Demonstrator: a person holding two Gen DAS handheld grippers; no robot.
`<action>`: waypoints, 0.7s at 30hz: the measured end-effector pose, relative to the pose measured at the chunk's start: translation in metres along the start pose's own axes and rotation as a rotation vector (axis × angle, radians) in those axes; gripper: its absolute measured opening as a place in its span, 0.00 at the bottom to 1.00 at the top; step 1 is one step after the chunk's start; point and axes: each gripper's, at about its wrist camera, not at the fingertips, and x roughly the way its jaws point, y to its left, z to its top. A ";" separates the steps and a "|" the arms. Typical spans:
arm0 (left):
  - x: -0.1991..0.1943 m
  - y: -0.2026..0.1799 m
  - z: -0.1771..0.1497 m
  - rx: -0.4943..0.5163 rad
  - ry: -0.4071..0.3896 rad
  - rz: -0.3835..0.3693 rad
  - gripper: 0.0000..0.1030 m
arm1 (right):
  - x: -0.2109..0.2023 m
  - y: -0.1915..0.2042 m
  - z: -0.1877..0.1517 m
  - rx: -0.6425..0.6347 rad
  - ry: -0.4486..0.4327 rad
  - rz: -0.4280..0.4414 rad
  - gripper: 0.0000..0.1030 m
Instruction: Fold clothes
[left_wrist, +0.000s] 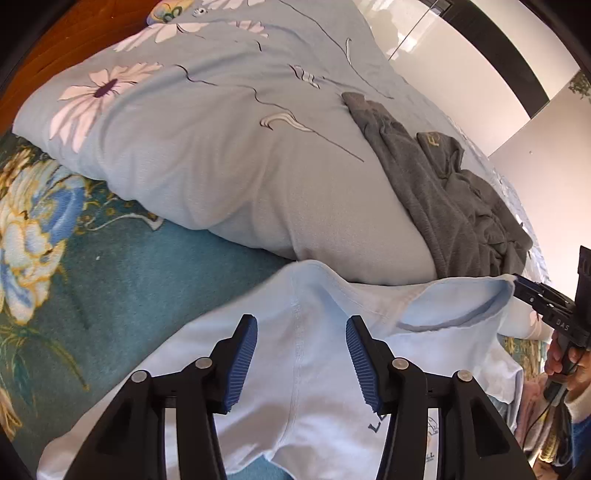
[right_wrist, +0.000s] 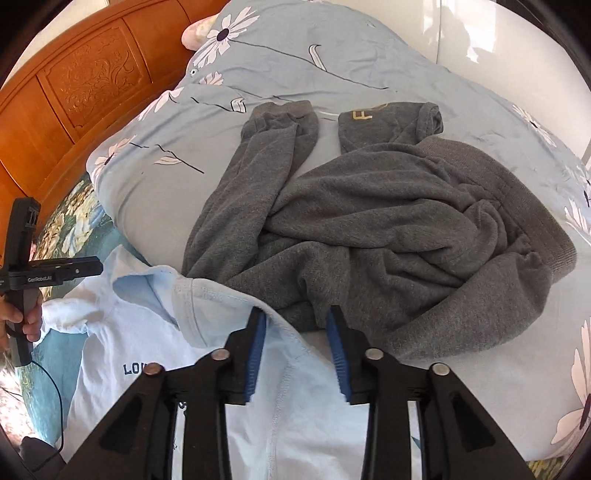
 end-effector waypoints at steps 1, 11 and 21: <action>-0.014 0.002 -0.006 -0.017 -0.021 0.008 0.54 | -0.003 0.000 -0.001 0.007 -0.005 -0.004 0.37; -0.163 0.099 -0.156 -0.394 -0.218 0.216 0.58 | -0.077 0.030 -0.102 0.070 -0.006 0.008 0.37; -0.178 0.211 -0.260 -0.930 -0.295 0.061 0.58 | -0.102 0.059 -0.189 0.077 0.060 0.006 0.37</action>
